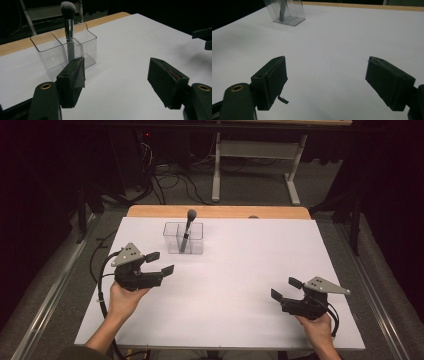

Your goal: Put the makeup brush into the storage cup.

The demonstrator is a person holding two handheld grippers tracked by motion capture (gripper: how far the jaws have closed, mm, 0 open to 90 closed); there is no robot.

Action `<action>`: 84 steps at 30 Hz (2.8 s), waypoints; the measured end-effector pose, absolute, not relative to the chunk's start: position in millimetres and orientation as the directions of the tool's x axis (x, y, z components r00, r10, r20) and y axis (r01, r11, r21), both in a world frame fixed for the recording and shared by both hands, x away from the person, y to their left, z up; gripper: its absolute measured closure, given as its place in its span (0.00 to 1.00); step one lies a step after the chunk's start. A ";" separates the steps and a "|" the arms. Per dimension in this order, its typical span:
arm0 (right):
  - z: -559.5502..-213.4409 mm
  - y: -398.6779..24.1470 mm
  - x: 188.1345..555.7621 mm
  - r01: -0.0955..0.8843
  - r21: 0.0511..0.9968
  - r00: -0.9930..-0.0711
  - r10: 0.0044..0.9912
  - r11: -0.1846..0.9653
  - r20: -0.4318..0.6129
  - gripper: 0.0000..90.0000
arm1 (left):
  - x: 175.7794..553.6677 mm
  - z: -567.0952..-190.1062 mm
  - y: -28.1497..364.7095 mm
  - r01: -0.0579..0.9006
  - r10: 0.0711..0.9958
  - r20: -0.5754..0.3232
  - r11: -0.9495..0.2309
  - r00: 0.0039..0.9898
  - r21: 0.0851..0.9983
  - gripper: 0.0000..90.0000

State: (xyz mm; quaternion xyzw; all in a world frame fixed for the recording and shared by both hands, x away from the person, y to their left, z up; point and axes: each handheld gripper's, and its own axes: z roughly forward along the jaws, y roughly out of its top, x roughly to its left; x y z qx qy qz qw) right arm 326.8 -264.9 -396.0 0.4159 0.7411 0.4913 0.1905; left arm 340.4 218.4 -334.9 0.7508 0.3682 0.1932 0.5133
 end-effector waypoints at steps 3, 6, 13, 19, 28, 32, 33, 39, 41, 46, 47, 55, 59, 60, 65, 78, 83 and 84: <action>-395.9 -264.9 326.7 0.428 0.887 -0.582 0.804 0.172 0.125 0.21 | 339.7 -337.2 219.4 0.356 0.755 -0.093 -0.193 0.649 0.914 0.34; -396.0 -265.0 326.8 0.429 0.887 -0.581 0.804 0.171 0.125 0.21 | 338.9 -339.4 220.2 0.358 0.759 -0.096 -0.187 0.644 0.915 0.34; -395.9 -265.0 326.7 0.428 0.887 -0.581 0.805 0.171 0.125 0.21 | 338.8 -345.7 221.2 0.369 0.768 -0.111 -0.171 0.631 0.914 0.34; -396.2 -265.2 326.9 0.429 0.887 -0.579 0.806 0.172 0.124 0.21 | 337.8 -349.7 222.1 0.373 0.773 -0.116 -0.164 0.623 0.913 0.34; -396.3 -264.9 326.9 0.429 0.886 -0.579 0.806 0.173 0.123 0.21 | 336.6 -356.0 225.2 0.377 0.785 -0.130 -0.139 0.605 0.916 0.34; -396.3 -264.9 326.9 0.429 0.886 -0.579 0.806 0.173 0.123 0.21 | 335.8 -359.7 225.1 0.382 0.790 -0.135 -0.133 0.598 0.915 0.34; -396.3 -264.8 326.9 0.428 0.887 -0.578 0.807 0.173 0.122 0.21 | 335.6 -360.5 225.0 0.379 0.794 -0.129 -0.134 0.594 0.916 0.34; -396.3 -264.7 326.6 0.430 0.886 -0.578 0.807 0.172 0.124 0.21 | 335.3 -364.2 224.7 0.387 0.792 -0.139 -0.131 0.594 0.913 0.34; -396.2 -264.7 326.5 0.431 0.886 -0.578 0.807 0.172 0.124 0.21 | 334.8 -365.5 224.6 0.388 0.793 -0.145 -0.123 0.592 0.913 0.34; -396.3 -264.3 326.8 0.428 0.886 -0.582 0.804 0.177 0.120 0.21 | 332.9 -372.1 224.1 0.397 0.799 -0.151 -0.118 0.582 0.910 0.34; -396.2 -264.3 326.8 0.425 0.887 -0.583 0.804 0.178 0.118 0.21 | 332.6 -373.2 224.0 0.398 0.800 -0.147 -0.122 0.581 0.909 0.34; -396.1 -264.2 326.9 0.422 0.889 -0.584 0.803 0.179 0.116 0.21 | 331.8 -379.4 225.4 0.409 0.809 -0.163 -0.103 0.565 0.907 0.34; -395.9 -264.2 326.6 0.423 0.888 -0.584 0.803 0.179 0.116 0.21 | 331.2 -382.0 227.3 0.414 0.817 -0.165 -0.097 0.553 0.905 0.34; -395.9 -264.1 326.6 0.423 0.888 -0.584 0.803 0.178 0.117 0.21 | 331.2 -382.5 228.1 0.415 0.818 -0.165 -0.097 0.551 0.905 0.34; -395.8 -264.2 326.6 0.422 0.889 -0.585 0.802 0.180 0.116 0.21 | 331.8 -385.0 230.4 0.421 0.828 -0.168 -0.089 0.536 0.903 0.34; -395.9 -262.8 326.8 0.425 0.887 -0.587 0.801 0.182 0.118 0.21 | 338.8 -394.7 225.9 0.463 0.829 -0.183 -0.101 0.528 0.881 0.33; -396.2 -262.7 327.3 0.424 0.886 -0.590 0.800 0.187 0.113 0.21 | 340.4 -395.6 226.1 0.473 0.828 -0.191 -0.099 0.527 0.876 0.33; -396.3 -262.6 327.5 0.424 0.886 -0.590 0.800 0.189 0.112 0.21 | 340.7 -395.8 226.2 0.474 0.830 -0.191 -0.098 0.525 0.875 0.33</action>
